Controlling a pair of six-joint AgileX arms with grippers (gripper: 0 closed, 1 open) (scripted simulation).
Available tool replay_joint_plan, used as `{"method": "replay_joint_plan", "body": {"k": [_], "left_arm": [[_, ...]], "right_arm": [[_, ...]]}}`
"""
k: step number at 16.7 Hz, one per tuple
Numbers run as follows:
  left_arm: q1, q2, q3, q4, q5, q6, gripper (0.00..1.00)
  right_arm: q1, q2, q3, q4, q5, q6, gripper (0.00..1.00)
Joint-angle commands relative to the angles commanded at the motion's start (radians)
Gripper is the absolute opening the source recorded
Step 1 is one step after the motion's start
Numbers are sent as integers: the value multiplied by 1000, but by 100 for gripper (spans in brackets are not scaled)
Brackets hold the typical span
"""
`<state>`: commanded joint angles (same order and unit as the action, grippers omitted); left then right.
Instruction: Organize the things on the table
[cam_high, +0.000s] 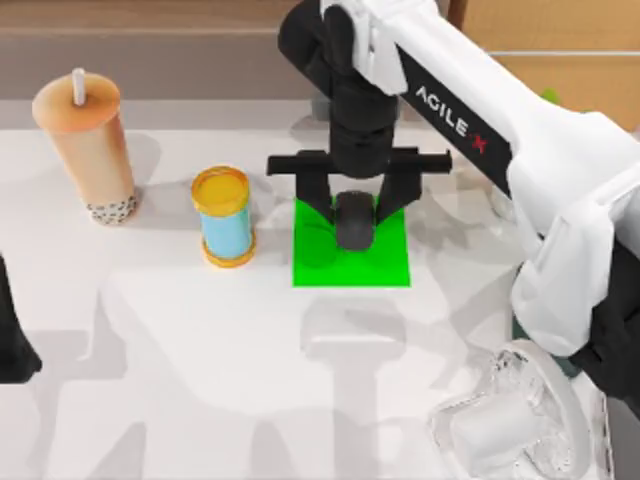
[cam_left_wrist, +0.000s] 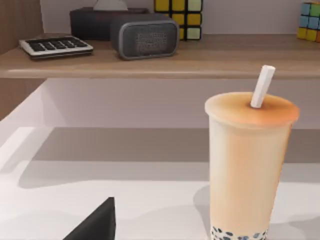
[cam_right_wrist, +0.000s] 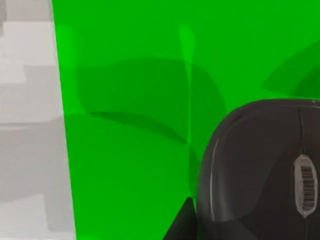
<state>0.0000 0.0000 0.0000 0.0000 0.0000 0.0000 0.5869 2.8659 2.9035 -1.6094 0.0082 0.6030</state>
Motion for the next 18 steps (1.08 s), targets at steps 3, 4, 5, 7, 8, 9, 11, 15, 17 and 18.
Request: {"method": "replay_joint_plan", "body": {"k": [3,4,5,7,8,9,11,15,17,18], "left_arm": [[0,0,0,0,0,0,100],[0,0,0,0,0,0,100],[0,0,0,0,0,0,100],[0,0,0,0,0,0,100],[0,0,0,0,0,0,100],[0,0,0,0,0,0,100],[0,0,0,0,0,0,100],[0,0,0,0,0,0,100],[0,0,0,0,0,0,100],[0,0,0,0,0,0,100]], "right_arm": [[-17,14,-8,-23,-13,34,0],[-22,18,-18,-32,-21,44,0],[-25,23,-31,-40,-32,52,0],[-26,34,-61,-51,-56,61,0],[-26,39,-77,-52,-67,61,0],[-25,42,-91,-48,-73,58,0],[-24,35,-111,-26,-71,44,0],[-6,-24,-125,58,-17,2,0],[7,-46,-126,84,2,-10,0],[8,-48,-126,86,3,-10,0]]}}
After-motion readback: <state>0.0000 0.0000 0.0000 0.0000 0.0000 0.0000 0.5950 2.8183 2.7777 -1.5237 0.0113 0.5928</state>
